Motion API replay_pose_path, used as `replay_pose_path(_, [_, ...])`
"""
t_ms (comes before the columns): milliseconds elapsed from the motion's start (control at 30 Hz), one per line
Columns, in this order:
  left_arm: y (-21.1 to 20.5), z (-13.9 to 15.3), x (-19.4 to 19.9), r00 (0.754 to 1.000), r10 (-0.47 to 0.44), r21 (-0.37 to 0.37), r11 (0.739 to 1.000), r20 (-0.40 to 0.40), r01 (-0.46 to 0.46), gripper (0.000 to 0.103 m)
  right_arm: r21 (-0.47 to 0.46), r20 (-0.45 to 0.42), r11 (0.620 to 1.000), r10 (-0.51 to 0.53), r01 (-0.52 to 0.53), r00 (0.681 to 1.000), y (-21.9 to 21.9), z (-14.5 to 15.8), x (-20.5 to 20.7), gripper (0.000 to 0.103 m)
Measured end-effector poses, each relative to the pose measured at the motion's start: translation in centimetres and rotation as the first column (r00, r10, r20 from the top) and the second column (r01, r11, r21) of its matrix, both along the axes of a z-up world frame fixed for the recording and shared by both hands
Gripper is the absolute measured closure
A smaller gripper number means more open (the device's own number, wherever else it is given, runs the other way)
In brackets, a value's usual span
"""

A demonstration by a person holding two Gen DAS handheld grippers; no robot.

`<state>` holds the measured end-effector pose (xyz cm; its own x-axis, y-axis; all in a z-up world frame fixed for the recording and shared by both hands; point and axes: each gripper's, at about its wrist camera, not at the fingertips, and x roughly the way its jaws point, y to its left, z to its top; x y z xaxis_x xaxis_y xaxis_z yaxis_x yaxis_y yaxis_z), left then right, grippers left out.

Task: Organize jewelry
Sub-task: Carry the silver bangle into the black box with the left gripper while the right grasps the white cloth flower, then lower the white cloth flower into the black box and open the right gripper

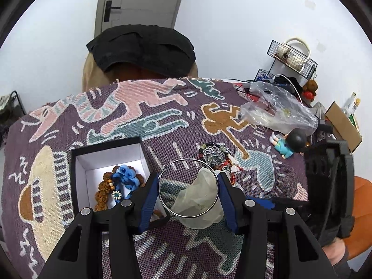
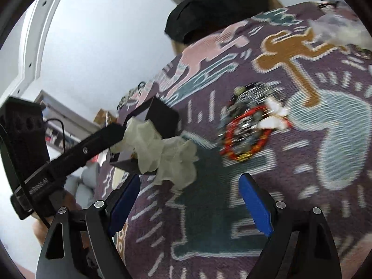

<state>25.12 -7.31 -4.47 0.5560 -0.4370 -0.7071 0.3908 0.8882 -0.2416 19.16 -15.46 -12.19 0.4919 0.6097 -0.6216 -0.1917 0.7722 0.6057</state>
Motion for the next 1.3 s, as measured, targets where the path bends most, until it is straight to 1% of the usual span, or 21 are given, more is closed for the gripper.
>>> replay_pose_path(67, [0.4, -0.1, 0.1, 1.000, 0.009, -0.003, 1.000, -0.005, -0.009, 0.051, -0.001, -0.004, 1.000, 0.014, -0.014, 1.000, 0.9, -0.3, 0.3, 0.018])
replay_pose_path(100, [0.6, -0.1, 0.1, 1.000, 0.013, -0.004, 1.000, -0.007, -0.013, 0.051, 0.001, -0.005, 1.000, 0.022, -0.021, 1.000, 1.3, -0.4, 0.5, 0.027])
replay_pose_path(133, [0.7, -0.1, 0.1, 1.000, 0.015, -0.006, 1.000, -0.010, -0.015, 0.051, 0.005, -0.008, 1.000, 0.030, -0.030, 1.000, 1.6, -0.5, 0.7, 0.039])
replay_pose_path(167, [0.9, -0.2, 0.2, 1.000, 0.018, -0.010, 1.000, -0.014, -0.018, 0.051, 0.011, -0.010, 0.999, 0.036, -0.036, 0.999, 1.9, -0.7, 0.9, 0.048])
replay_pose_path(200, [1.0, -0.2, 0.2, 1.000, 0.020, -0.011, 1.000, -0.016, -0.020, 0.051, 0.018, -0.013, 0.999, 0.041, -0.041, 0.999, 2.2, -0.9, 1.1, 0.072])
replay_pose_path(233, [1.2, -0.3, 0.3, 1.000, 0.022, -0.011, 1.000, -0.017, -0.022, 0.051, 0.023, -0.017, 0.999, 0.045, -0.045, 0.999, 2.2, -1.0, 1.2, 0.099])
replay_pose_path(400, [2.0, -0.3, 0.4, 0.999, 0.035, -0.008, 0.999, -0.015, -0.036, 0.051, 0.015, 0.034, 1.000, 0.010, -0.010, 0.999, 1.5, -0.5, 0.8, 0.100])
replay_pose_path(500, [3.1, -0.2, 0.7, 0.998, 0.061, -0.027, 0.998, -0.024, -0.062, 0.051, 0.027, 0.054, 0.999, -0.029, 0.028, 0.998, 0.3, 0.5, 0.6, 0.100])
replay_pose_path(733, [5.4, 0.4, 1.0, 0.994, 0.106, -0.045, 0.993, -0.021, -0.107, 0.051, 0.025, 0.128, 1.000, -0.015, 0.012, 0.992, 0.5, 4.6, 1.2, 0.100])
replay_pose_path(833, [5.9, 0.4, 1.1, 0.993, 0.119, -0.031, 0.992, -0.025, -0.120, 0.050, 0.012, 0.160, 1.000, -0.003, 0.001, 0.987, 1.3, 6.4, 1.5, 0.100])
replay_pose_path(933, [6.3, -0.1, 1.6, 0.991, 0.123, -0.018, 0.992, -0.051, -0.124, 0.049, 0.000, 0.188, 1.000, 0.008, -0.008, 0.982, 2.1, 8.1, 1.7, 0.100])
replay_pose_path(967, [6.4, -0.3, 1.8, 0.991, 0.121, -0.020, 0.992, -0.062, -0.122, 0.042, -0.003, 0.197, 1.000, 0.013, -0.012, 0.980, 2.4, 8.7, 1.9, 0.100])
replay_pose_path(1000, [6.6, -0.6, 1.9, 0.990, 0.122, -0.022, 0.992, -0.074, -0.124, 0.027, -0.005, 0.203, 1.000, 0.017, -0.016, 0.979, 2.6, 9.1, 1.9, 0.100])
replay_pose_path(1033, [6.9, -0.8, 2.0, 0.988, 0.127, -0.027, 0.991, -0.085, -0.130, 0.019, -0.010, 0.211, 1.000, 0.022, -0.020, 0.977, 3.0, 9.6, 2.0, 0.100])
replay_pose_path(1067, [7.1, -0.9, 2.1, 0.988, 0.129, -0.041, 0.990, -0.089, -0.133, 0.008, -0.015, 0.219, 1.000, 0.027, -0.024, 0.975, 3.3, 10.1, 2.1, 0.100])
replay_pose_path(1100, [7.5, -1.0, 2.0, 0.987, 0.132, -0.054, 0.989, -0.089, -0.137, 0.004, -0.019, 0.223, 0.999, 0.031, -0.027, 0.974, 3.6, 10.3, 2.2, 0.100])
replay_pose_path(1167, [8.1, -1.0, 1.9, 0.986, 0.145, -0.068, 0.986, -0.084, -0.151, 0.004, -0.025, 0.230, 0.999, 0.040, -0.036, 0.972, 4.2, 10.9, 2.3, 0.100])
replay_pose_path(1300, [10.0, -0.8, 1.4, 0.979, 0.189, -0.063, 0.979, -0.069, -0.194, 0.004, -0.038, 0.237, 0.997, 0.067, -0.060, 0.969, 5.9, 11.4, 2.7, 0.100])
